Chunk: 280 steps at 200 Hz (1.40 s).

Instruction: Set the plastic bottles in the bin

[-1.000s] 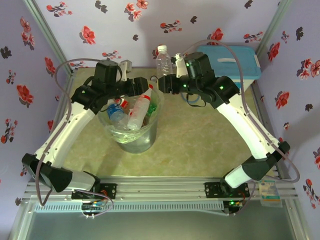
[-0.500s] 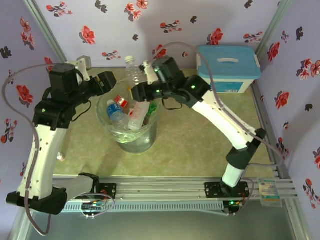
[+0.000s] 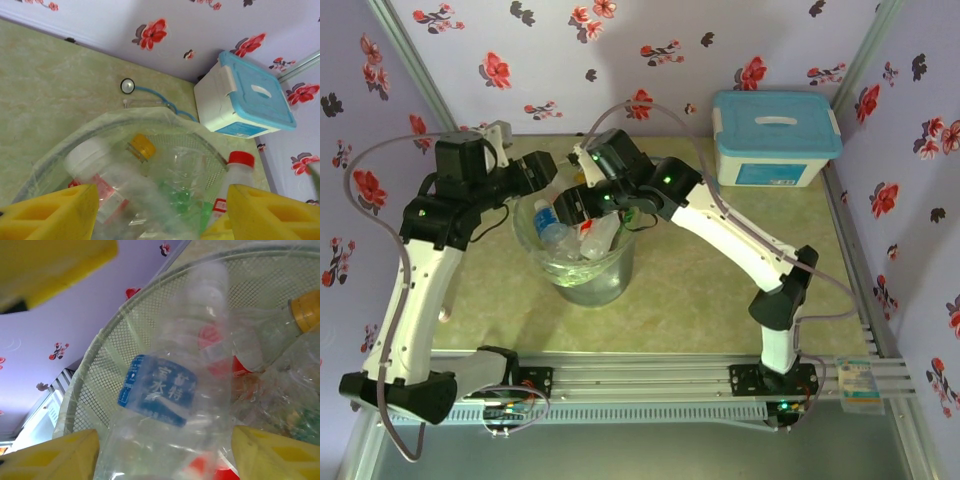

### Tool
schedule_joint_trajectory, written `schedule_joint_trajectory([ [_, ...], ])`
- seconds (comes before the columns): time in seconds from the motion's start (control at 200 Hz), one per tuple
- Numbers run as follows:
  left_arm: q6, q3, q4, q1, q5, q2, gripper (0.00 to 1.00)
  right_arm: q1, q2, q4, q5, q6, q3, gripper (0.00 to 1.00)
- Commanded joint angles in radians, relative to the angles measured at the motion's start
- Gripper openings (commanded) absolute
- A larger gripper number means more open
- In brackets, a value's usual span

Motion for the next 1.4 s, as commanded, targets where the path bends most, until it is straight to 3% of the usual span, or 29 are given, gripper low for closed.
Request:
schedule_joint_trajectory([
  [0.0, -0.007, -0.017, 0.05, 0.008, 0.028, 0.013, 0.68, 0.002, -0.063, 0.015, 0.039, -0.035, 0.018, 0.71],
  [0.32, -0.007, -0.035, 0.043, 0.0, 0.038, 0.031, 0.56, -0.053, -0.121, -0.007, 0.062, -0.053, 0.052, 0.64],
  [0.48, -0.006, -0.05, 0.008, -0.035, 0.038, 0.018, 0.48, -0.123, -0.184, -0.063, 0.086, -0.058, -0.039, 0.59],
  [0.625, -0.022, -0.114, 0.015, -0.076, 0.037, 0.005, 0.47, -0.161, -0.221, -0.065, 0.105, -0.055, -0.129, 0.54],
  [0.95, -0.034, -0.189, 0.019, -0.075, -0.024, -0.007, 0.43, -0.16, -0.172, -0.075, 0.045, -0.038, -0.168, 0.5],
  [1.11, -0.013, -0.174, -0.03, -0.066, -0.071, -0.015, 0.43, -0.156, -0.167, -0.059, 0.021, -0.025, -0.211, 0.49],
  [1.395, 0.0, -0.084, -0.029, -0.059, -0.052, -0.006, 0.43, -0.151, -0.174, -0.032, 0.021, -0.021, -0.201, 0.48],
])
